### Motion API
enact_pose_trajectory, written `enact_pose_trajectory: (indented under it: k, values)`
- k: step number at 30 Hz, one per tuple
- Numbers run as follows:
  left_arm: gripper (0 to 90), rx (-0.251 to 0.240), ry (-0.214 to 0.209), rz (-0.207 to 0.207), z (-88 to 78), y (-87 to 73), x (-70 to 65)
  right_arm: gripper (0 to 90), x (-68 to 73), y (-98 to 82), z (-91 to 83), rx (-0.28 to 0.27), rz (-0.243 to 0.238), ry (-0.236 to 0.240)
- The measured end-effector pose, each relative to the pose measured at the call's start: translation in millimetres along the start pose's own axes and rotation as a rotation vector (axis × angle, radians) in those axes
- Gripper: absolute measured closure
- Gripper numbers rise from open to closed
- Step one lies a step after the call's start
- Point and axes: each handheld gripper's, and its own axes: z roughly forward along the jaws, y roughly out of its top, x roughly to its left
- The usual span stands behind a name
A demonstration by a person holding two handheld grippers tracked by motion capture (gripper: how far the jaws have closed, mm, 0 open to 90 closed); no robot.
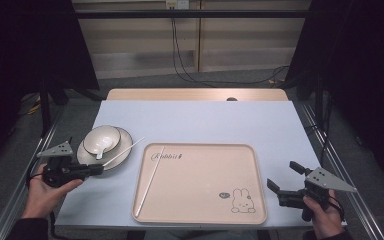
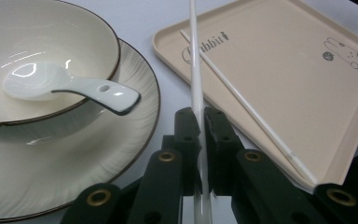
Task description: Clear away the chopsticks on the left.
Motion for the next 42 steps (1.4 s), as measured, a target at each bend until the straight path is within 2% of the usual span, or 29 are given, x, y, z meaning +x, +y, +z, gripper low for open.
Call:
enact_pose_trajectory:
  k: [7,11,14,16,22,25,29,33,40,42]
  values:
    - [84.7,-0.032,0.014,-0.035,-2.0,-3.6,-17.1,1.3,0.3,0.4,0.7,0.001,-0.004,0.006]
    - [84.7,-0.061,0.02,-0.068,-1.6,-4.5,-27.7,1.4,0.5,0.5,1.1,-0.001,-0.003,0.007]
    - [84.7,-0.054,0.029,-0.066,1.4,-3.2,-37.3,1.3,0.5,0.5,1.4,-0.002,-0.006,0.007]
    - [84.7,-0.06,0.019,-0.074,2.9,-2.5,-42.8,1.3,0.6,0.7,1.2,-0.001,-0.005,0.007]
    - [84.7,-0.066,0.036,-0.099,8.9,-5.1,-59.6,1.3,0.7,0.6,1.4,0.0,-0.007,0.007]
    - [84.7,-0.06,0.025,-0.108,11.8,-5.5,-66.3,1.3,1.0,0.6,1.2,-0.001,-0.008,0.005]
    - [84.7,-0.043,0.05,-0.125,16.5,-5.4,-75.1,1.3,0.7,0.8,1.6,0.002,-0.013,0.011]
    - [84.8,-0.064,0.064,-0.162,19.4,-6.9,-88.4,1.3,0.8,0.8,1.8,0.002,-0.015,0.011]
    - [84.6,-0.083,0.092,-0.225,31.2,-4.9,-90.5,1.3,1.3,0.9,2.4,0.004,-0.015,0.016]
    - [84.7,-0.075,0.124,-0.241,34.5,-4.0,-88.8,1.3,1.3,0.9,2.7,0.003,-0.013,0.016]
